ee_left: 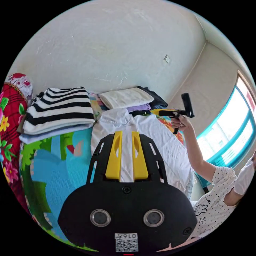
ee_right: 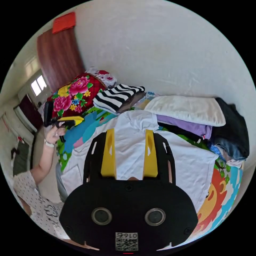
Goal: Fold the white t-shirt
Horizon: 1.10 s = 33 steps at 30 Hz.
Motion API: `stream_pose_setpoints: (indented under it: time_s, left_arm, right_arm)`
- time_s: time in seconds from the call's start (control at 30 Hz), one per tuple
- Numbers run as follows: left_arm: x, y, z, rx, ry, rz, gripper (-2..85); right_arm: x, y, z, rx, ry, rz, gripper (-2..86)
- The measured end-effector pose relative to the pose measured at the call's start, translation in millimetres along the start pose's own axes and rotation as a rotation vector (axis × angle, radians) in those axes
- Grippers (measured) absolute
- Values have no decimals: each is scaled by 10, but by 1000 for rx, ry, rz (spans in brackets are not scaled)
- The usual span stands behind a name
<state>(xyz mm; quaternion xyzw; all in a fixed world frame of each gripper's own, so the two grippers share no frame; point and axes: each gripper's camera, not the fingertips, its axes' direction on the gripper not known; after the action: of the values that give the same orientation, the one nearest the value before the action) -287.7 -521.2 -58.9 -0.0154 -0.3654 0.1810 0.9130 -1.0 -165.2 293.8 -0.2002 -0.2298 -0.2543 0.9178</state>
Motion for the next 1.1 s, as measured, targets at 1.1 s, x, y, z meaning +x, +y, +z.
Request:
stream_pose_setpoints:
  time_s: [1.1]
  left_arm:
    - [-1175, -2128, 1094, -122, -115, 64, 53]
  right_arm:
    - [1344, -917, 783, -72, -88, -278, 106]
